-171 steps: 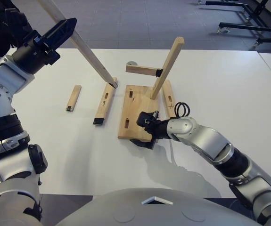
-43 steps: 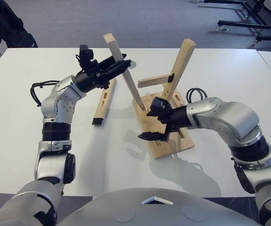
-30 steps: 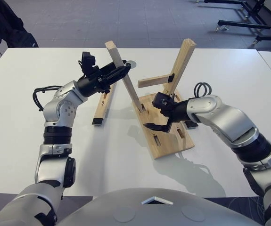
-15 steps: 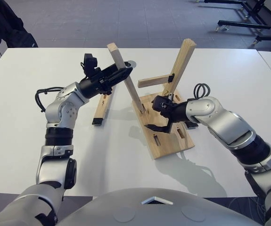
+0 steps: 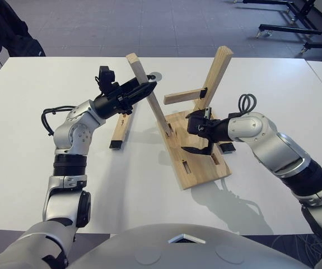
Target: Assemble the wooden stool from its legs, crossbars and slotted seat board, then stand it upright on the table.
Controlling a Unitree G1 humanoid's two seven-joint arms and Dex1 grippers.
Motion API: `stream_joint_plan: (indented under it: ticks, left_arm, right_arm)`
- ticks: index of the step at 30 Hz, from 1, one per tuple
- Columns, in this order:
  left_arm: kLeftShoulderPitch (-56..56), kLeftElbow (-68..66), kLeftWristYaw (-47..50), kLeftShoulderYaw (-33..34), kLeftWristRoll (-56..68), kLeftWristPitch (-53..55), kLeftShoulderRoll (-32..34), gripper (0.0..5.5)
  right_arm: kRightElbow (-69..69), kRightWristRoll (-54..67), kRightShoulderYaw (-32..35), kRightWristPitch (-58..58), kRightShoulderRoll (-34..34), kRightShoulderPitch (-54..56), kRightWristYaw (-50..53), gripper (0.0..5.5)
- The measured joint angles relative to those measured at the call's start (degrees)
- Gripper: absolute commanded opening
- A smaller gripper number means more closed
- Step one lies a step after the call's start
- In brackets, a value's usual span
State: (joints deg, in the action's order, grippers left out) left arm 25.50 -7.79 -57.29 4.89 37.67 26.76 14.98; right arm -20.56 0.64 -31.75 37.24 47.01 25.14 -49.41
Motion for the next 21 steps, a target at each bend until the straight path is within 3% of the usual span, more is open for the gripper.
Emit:
stream_joint_plan:
  ticks: [21]
  left_arm:
    - [-0.3,0.6,0.5,0.1,0.0,0.9,-0.4,2.04]
  right_arm:
    - [-0.6,-10.2,1.0,-14.8,2.8,-6.8,-3.5,5.40]
